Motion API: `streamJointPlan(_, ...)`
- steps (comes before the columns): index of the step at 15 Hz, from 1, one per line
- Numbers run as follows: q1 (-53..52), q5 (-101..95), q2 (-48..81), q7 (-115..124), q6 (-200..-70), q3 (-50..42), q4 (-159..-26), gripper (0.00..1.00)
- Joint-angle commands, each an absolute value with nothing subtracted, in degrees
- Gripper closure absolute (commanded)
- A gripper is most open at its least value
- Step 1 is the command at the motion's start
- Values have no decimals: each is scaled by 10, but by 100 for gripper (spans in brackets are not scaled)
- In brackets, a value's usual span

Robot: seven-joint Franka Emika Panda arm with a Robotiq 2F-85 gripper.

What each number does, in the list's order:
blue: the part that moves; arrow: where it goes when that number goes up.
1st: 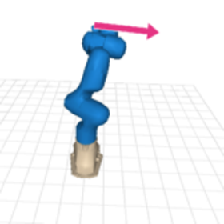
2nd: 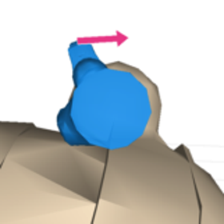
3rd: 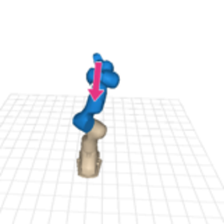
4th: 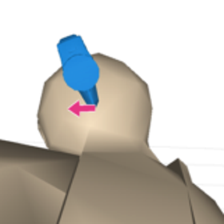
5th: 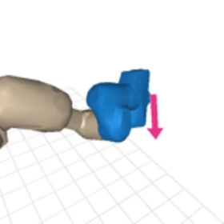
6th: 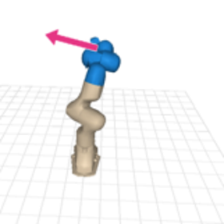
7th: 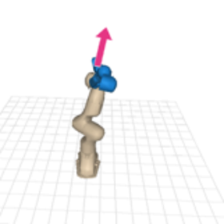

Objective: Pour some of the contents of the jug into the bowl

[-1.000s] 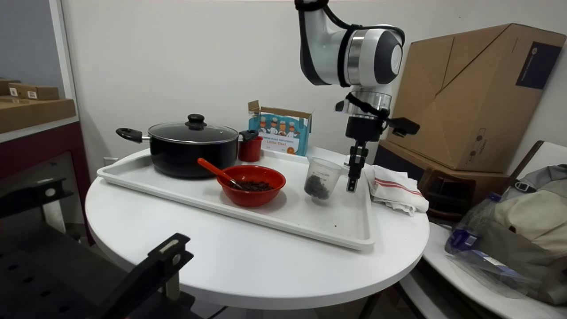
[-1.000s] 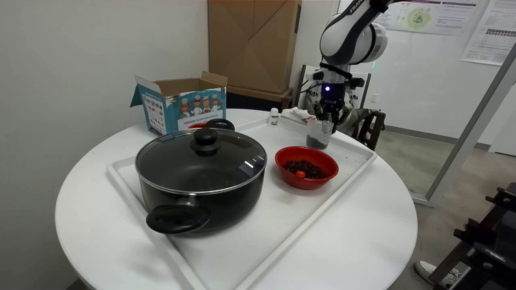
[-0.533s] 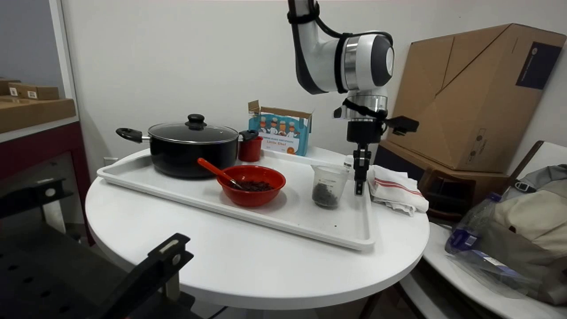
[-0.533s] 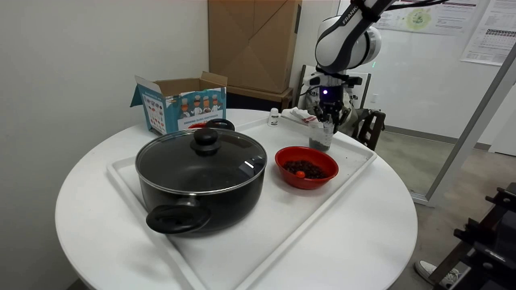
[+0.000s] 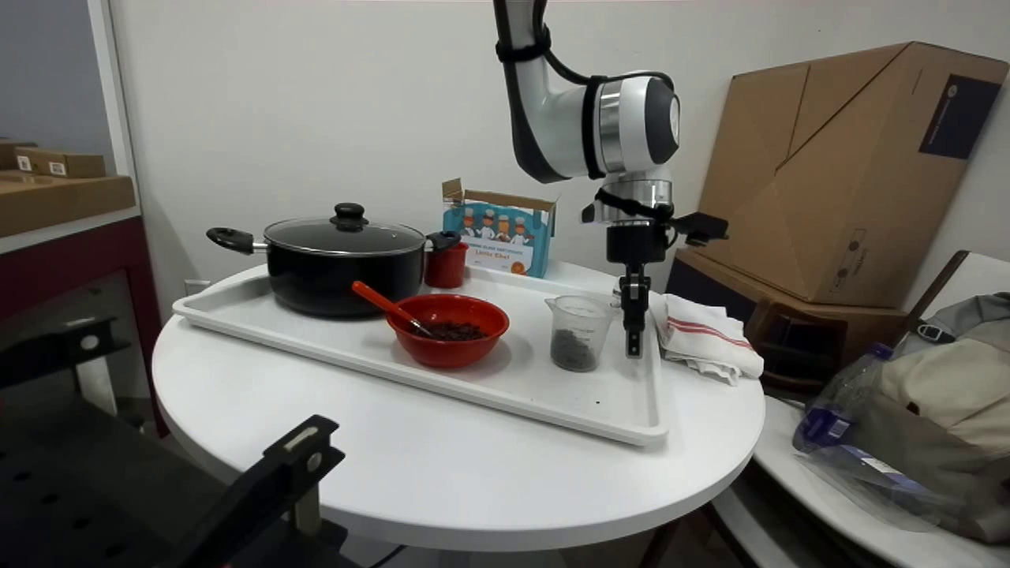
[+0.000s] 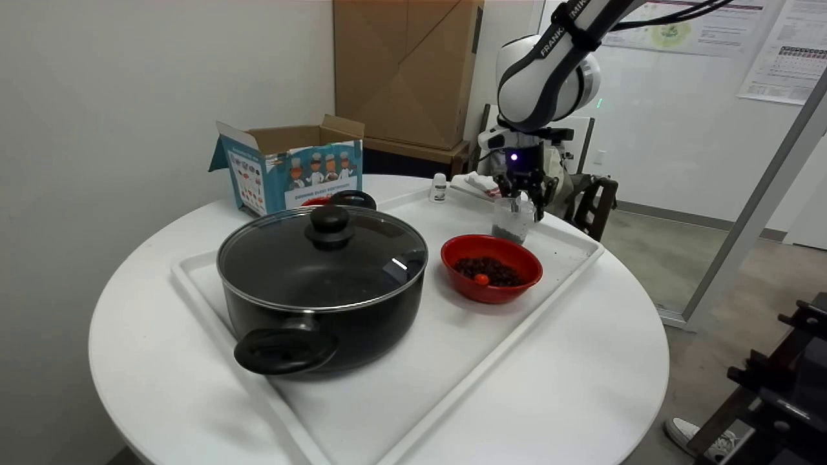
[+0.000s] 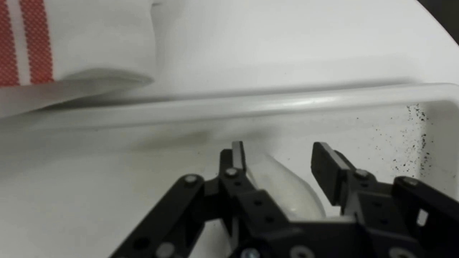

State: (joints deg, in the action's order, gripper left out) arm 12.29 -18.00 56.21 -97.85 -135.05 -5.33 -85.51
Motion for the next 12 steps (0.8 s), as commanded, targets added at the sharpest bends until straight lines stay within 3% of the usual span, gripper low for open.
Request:
streamJointPlan(1, 117, -192, 572, -968, -1354, -59, -843, 16)
streamJointPlan(3, 121, -188, 566, -972, -1352, -54, -848, 1)
streamJointPlan(12, 120, -180, 457, -972, -1313, -48, -914, 0)
